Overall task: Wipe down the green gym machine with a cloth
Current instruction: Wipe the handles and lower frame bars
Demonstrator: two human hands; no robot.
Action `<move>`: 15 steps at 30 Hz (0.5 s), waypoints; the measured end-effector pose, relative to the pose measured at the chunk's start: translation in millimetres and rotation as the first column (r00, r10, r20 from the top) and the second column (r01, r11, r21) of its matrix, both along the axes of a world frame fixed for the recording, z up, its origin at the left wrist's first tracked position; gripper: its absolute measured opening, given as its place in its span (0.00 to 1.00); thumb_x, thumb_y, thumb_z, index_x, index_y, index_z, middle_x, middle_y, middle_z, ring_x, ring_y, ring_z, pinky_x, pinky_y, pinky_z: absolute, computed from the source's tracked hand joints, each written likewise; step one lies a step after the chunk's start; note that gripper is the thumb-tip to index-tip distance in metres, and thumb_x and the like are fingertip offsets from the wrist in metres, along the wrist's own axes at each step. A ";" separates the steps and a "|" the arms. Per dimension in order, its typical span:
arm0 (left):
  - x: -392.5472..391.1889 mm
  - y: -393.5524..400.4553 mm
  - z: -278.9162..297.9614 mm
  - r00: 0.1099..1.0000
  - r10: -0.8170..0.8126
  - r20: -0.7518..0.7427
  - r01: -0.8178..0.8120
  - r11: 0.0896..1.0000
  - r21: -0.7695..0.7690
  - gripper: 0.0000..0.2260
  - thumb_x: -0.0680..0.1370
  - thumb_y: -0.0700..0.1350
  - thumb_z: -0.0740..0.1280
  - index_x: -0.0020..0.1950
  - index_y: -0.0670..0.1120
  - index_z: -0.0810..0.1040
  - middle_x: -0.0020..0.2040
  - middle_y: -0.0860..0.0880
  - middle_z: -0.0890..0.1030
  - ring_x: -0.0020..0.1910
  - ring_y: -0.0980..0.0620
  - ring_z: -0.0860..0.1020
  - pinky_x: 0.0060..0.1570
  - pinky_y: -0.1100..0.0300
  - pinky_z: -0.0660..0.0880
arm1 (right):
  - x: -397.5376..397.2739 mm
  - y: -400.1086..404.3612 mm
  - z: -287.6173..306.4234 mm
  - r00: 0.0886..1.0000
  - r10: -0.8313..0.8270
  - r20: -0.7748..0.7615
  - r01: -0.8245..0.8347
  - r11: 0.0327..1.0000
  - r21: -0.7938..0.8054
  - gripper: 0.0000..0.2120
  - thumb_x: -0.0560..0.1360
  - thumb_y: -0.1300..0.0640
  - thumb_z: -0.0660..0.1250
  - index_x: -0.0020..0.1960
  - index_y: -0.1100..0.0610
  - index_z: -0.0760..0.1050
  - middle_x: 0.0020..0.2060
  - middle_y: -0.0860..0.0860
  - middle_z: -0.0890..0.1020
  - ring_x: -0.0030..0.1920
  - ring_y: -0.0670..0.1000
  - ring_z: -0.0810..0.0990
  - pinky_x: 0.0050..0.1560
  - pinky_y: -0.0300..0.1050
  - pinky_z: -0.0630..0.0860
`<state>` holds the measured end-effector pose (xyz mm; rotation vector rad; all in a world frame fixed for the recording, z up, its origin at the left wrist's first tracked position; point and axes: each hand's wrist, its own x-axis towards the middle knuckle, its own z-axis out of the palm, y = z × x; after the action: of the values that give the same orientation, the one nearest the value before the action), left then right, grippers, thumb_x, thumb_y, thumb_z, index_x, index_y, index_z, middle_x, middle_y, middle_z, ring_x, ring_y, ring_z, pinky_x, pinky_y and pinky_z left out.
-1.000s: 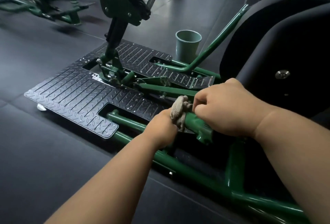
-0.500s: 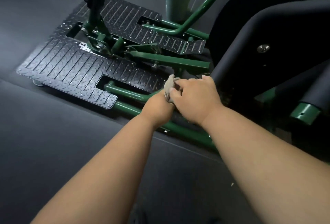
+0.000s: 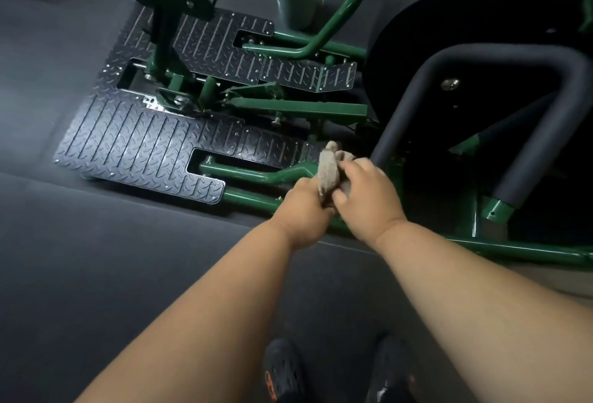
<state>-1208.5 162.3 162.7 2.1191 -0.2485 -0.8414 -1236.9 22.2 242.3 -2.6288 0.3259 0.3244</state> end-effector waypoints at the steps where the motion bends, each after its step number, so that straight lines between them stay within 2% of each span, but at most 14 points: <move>1: 1.2 0.1 3.6 0.999 -0.017 -0.031 0.018 1.000 0.016 0.20 0.69 0.56 0.65 0.61 0.60 0.76 0.53 0.50 0.82 0.54 0.44 0.82 0.58 0.43 0.81 | 3.7 -2.4 0.6 1.000 -0.011 -0.012 0.011 1.000 0.012 0.23 0.75 0.56 0.68 0.71 0.50 0.76 0.65 0.53 0.78 0.63 0.60 0.77 0.63 0.52 0.74; 3: 6.2 -1.1 10.5 0.994 -0.014 -0.109 0.012 1.000 -0.012 0.19 0.71 0.53 0.65 0.61 0.58 0.77 0.53 0.52 0.83 0.54 0.47 0.82 0.58 0.45 0.81 | 11.8 -4.8 1.8 0.999 -0.016 -0.036 0.019 0.998 0.066 0.24 0.74 0.58 0.69 0.70 0.48 0.75 0.66 0.50 0.77 0.62 0.58 0.78 0.61 0.50 0.75; 6: 16.0 -0.9 11.3 0.983 0.016 -0.183 -0.027 0.998 -0.058 0.16 0.71 0.49 0.69 0.59 0.58 0.78 0.50 0.51 0.85 0.51 0.46 0.84 0.54 0.43 0.83 | 26.6 -7.0 -3.7 0.997 0.083 -0.008 -0.082 0.993 0.085 0.33 0.71 0.62 0.70 0.73 0.44 0.71 0.69 0.48 0.72 0.63 0.55 0.77 0.64 0.50 0.75; 8: 22.7 -0.4 9.5 0.959 0.077 -0.274 -0.104 0.991 -0.088 0.21 0.71 0.40 0.70 0.61 0.60 0.78 0.50 0.53 0.86 0.51 0.50 0.84 0.56 0.48 0.83 | 40.2 -9.8 -11.4 0.986 0.148 -0.076 -0.142 0.987 0.077 0.26 0.71 0.63 0.69 0.65 0.44 0.74 0.64 0.47 0.75 0.61 0.55 0.77 0.59 0.49 0.75; 10: 31.6 -2.2 9.3 0.921 0.134 -0.366 -0.188 0.975 -0.116 0.33 0.72 0.35 0.69 0.72 0.61 0.75 0.55 0.55 0.86 0.54 0.53 0.83 0.58 0.56 0.81 | 56.4 -13.0 -19.9 0.984 0.125 -0.124 -0.120 0.992 0.044 0.16 0.73 0.62 0.66 0.53 0.43 0.71 0.53 0.46 0.75 0.53 0.55 0.78 0.49 0.47 0.70; 11: 35.3 -2.4 8.1 0.900 0.178 -0.397 -0.246 0.961 -0.127 0.37 0.72 0.36 0.68 0.78 0.61 0.69 0.57 0.55 0.85 0.55 0.53 0.83 0.58 0.57 0.80 | 64.1 -13.9 -24.8 0.987 0.098 -0.125 -0.095 0.995 0.027 0.15 0.74 0.63 0.65 0.51 0.43 0.68 0.50 0.46 0.74 0.50 0.55 0.77 0.47 0.46 0.68; 13: 44.6 0.3 0.7 0.842 0.314 -0.439 -0.399 0.910 -0.115 0.39 0.76 0.37 0.68 0.84 0.57 0.61 0.55 0.53 0.84 0.46 0.54 0.80 0.49 0.60 0.78 | 82.0 -15.2 -32.0 0.994 0.056 -0.090 -0.063 0.995 -0.083 0.13 0.75 0.63 0.64 0.52 0.47 0.70 0.51 0.49 0.76 0.49 0.57 0.77 0.46 0.48 0.70; 15: 52.4 8.8 -9.7 0.776 0.437 -0.455 -0.517 0.854 -0.060 0.33 0.78 0.38 0.66 0.83 0.54 0.63 0.48 0.51 0.82 0.38 0.54 0.75 0.41 0.61 0.72 | 103.7 -15.5 -41.6 0.983 0.085 -0.162 -0.126 0.957 -0.260 0.10 0.76 0.62 0.65 0.55 0.51 0.72 0.53 0.53 0.77 0.52 0.61 0.80 0.49 0.51 0.77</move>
<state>-1156.1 171.1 153.0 1.6538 0.4244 -0.9003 -1133.1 6.7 200.6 -2.9034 0.2970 0.5502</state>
